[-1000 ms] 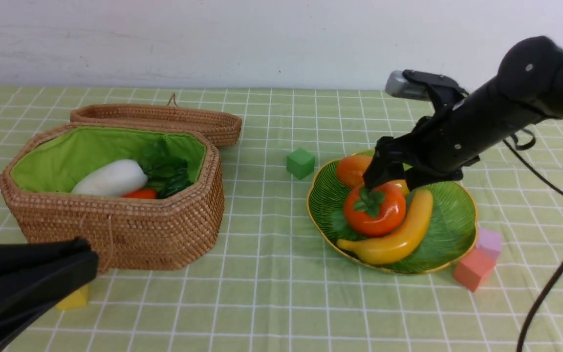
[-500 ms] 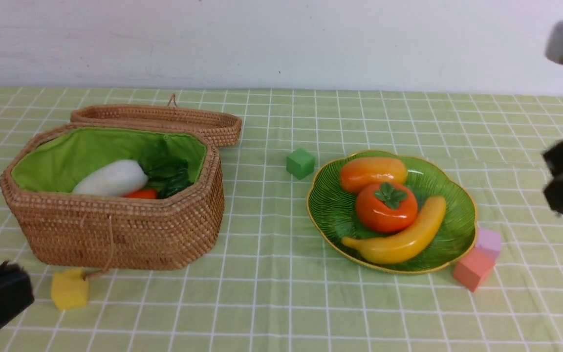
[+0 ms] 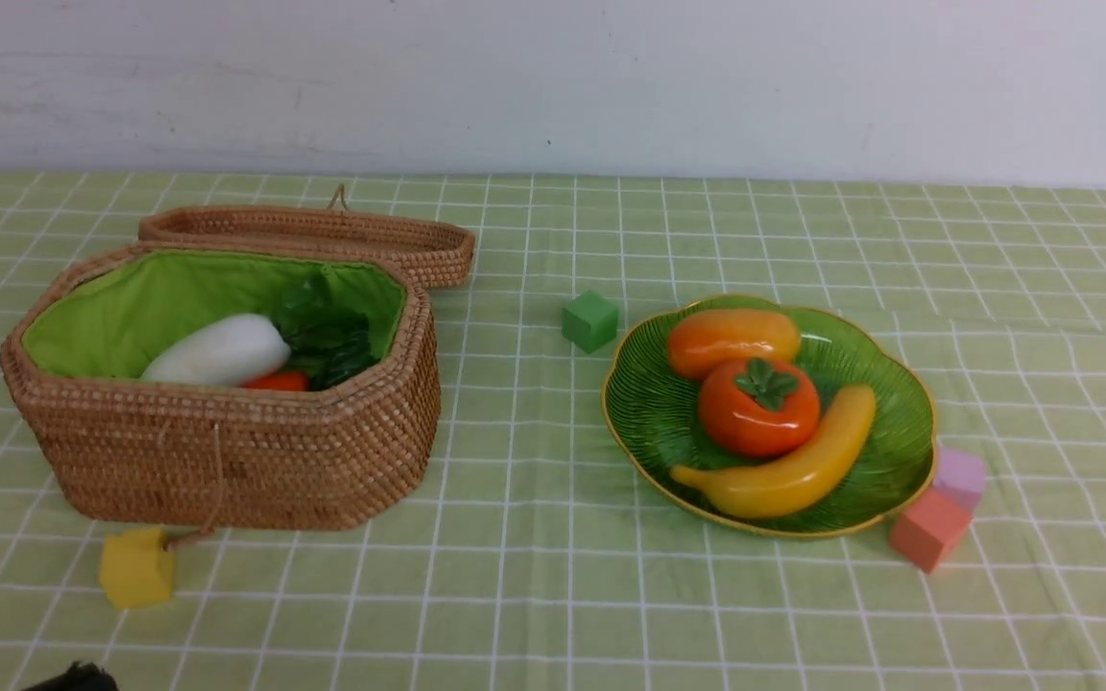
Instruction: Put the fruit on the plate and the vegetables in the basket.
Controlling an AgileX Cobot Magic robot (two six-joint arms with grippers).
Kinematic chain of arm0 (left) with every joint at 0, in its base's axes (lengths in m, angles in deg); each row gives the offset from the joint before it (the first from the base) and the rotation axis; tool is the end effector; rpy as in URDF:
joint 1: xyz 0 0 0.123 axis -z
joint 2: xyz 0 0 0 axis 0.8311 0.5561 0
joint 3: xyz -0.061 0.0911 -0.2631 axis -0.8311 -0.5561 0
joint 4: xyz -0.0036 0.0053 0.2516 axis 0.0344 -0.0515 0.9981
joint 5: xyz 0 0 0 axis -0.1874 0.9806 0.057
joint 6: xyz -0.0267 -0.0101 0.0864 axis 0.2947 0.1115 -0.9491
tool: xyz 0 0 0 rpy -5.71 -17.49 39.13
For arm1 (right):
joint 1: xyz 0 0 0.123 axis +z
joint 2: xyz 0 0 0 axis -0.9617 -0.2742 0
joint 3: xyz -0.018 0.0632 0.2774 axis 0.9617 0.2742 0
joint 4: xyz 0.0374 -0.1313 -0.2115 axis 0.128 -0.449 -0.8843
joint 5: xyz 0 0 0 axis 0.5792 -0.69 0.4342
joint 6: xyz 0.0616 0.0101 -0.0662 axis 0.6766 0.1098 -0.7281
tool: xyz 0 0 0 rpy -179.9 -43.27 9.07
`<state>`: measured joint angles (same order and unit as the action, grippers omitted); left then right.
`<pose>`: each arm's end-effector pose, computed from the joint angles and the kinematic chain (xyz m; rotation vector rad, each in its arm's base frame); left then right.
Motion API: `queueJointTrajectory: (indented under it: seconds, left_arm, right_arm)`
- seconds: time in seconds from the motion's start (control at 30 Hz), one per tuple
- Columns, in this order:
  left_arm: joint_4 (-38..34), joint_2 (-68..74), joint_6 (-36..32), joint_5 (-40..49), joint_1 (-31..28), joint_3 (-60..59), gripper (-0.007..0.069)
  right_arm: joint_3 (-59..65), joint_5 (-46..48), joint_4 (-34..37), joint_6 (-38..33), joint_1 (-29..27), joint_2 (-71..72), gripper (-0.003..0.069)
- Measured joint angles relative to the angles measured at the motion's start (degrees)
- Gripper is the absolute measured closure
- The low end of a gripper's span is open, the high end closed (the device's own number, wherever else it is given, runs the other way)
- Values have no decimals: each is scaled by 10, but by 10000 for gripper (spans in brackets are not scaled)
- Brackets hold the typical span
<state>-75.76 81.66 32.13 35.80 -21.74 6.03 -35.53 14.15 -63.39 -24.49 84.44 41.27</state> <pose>0.0443 -0.0352 0.2534 0.3571 1.6680 -0.6527 0.0648 0.0189 0.3069 0.1097 2.4005 0.3193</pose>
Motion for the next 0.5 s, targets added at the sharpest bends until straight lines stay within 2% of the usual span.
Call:
queueJointTrajectory:
  seconds: [0.13, 0.5]
  left_arm:
    - [0, -1, 1, 0, 0, -25, 637]
    - [0, -1, 1, 12, 0, -38, 637]
  right_arm:
    - [22, -33, -7, 4, 0, 24, 645]
    - [25, -37, -10, 4, 0, 27, 633]
